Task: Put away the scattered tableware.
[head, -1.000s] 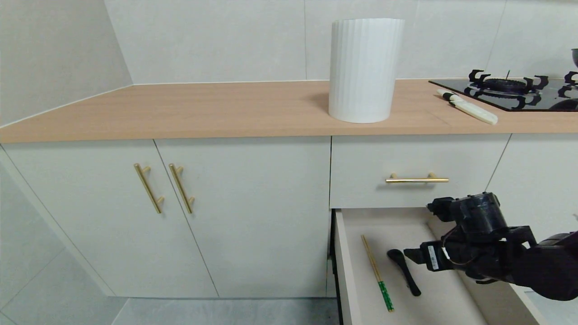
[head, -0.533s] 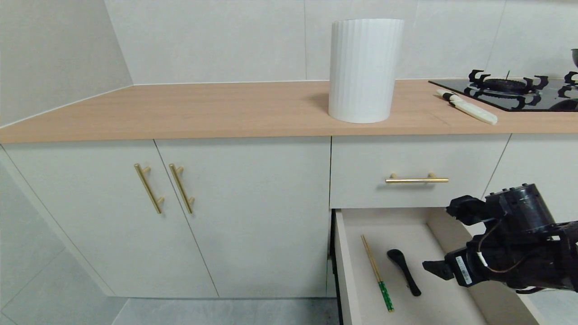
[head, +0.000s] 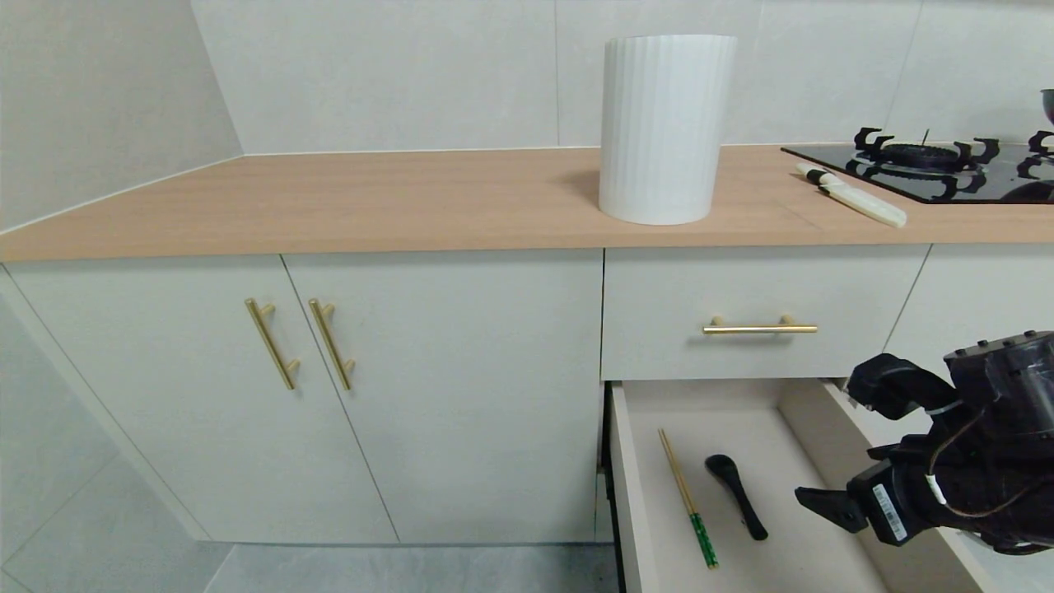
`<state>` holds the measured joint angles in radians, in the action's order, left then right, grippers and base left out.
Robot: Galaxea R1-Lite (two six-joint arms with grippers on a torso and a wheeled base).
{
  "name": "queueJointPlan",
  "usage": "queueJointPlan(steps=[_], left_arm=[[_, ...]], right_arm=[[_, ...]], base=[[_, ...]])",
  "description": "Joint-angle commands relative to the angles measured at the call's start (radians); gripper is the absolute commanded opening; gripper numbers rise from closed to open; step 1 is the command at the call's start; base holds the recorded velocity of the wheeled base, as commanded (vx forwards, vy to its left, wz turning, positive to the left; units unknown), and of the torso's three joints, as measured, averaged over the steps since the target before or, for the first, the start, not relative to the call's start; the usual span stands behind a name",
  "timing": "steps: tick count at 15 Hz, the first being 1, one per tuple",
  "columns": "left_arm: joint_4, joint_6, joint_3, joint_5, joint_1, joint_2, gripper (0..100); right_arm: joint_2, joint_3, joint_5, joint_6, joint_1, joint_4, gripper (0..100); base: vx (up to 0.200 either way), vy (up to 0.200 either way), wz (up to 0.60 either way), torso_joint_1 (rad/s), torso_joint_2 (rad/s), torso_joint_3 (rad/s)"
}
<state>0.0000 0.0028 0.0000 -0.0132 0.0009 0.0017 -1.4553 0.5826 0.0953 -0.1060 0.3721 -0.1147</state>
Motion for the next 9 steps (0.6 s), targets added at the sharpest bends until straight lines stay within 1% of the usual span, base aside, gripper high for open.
queueJointPlan(steps=[1,7,9], left_arm=[[0.000,0.000,0.000,-0.001,0.001,0.001,100],[0.000,0.002,0.000,-0.001,0.001,0.001,100],[0.000,0.002,0.000,-0.001,0.001,0.000,100]], right_arm=[[0.020,-0.007,-0.002,-0.008,0.004,0.001,100],[0.021,-0.036,0.000,-0.052,0.013,0.001,100],[0.018,-0.047,0.000,-0.060,0.027,0.001,100]], base=[[-0.200,0.000,0.00,0.007,0.00,0.002],[-0.200,0.000,0.00,0.003,0.00,0.000],[0.000,0.000,0.00,0.000,0.00,0.000]])
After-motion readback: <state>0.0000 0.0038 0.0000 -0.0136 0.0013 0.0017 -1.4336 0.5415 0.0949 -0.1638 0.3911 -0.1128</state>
